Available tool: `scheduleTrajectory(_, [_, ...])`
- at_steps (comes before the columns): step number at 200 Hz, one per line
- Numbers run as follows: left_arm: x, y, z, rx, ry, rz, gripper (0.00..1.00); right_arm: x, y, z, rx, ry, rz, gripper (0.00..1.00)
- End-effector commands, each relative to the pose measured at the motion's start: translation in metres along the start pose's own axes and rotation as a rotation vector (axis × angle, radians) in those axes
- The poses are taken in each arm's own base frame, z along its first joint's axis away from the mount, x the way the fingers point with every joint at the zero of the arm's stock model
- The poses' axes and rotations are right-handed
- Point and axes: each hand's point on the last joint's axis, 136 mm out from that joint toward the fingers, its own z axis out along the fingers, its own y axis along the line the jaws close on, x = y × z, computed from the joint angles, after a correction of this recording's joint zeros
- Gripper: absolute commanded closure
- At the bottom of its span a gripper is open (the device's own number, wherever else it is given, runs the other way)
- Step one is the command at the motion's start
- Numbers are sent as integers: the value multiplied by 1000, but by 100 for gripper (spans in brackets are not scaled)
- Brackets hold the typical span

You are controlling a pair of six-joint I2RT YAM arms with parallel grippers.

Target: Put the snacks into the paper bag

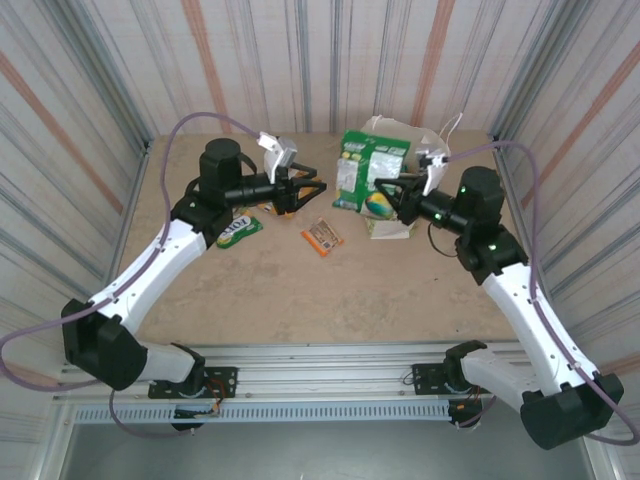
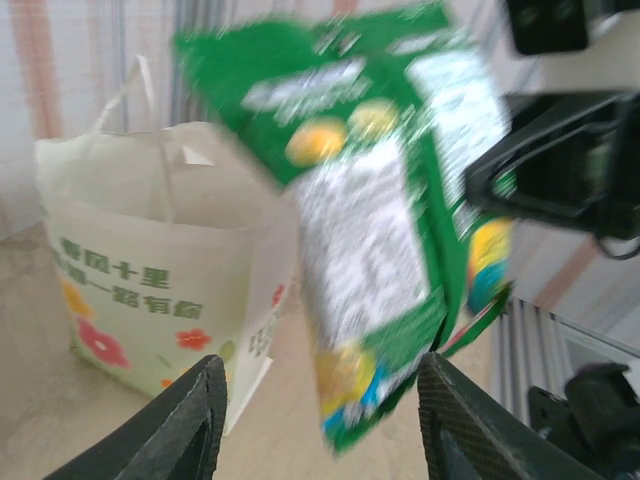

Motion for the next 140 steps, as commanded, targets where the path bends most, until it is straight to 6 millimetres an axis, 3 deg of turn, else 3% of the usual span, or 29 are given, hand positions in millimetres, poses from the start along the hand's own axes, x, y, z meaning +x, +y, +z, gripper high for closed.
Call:
scheduleTrajectory(1, [2, 24, 8, -114, 43, -45, 45, -50, -9, -29, 122, -100, -93, 98])
scheduleTrajectory(18, [6, 32, 16, -131, 64, -82, 45, -75, -24, -45, 205, -145, -111, 100])
scheduleTrajectory(69, [16, 46, 35, -135, 104, -133, 46, -104, -94, -45, 434, -63, -117, 100])
scheduleTrajectory(97, [25, 55, 43, -151, 146, -157, 47, -102, -119, -26, 468, 17, -112, 100])
scheduleTrajectory(140, [38, 63, 46, -175, 187, -172, 48, -70, -147, 10, 484, 176, -131, 100])
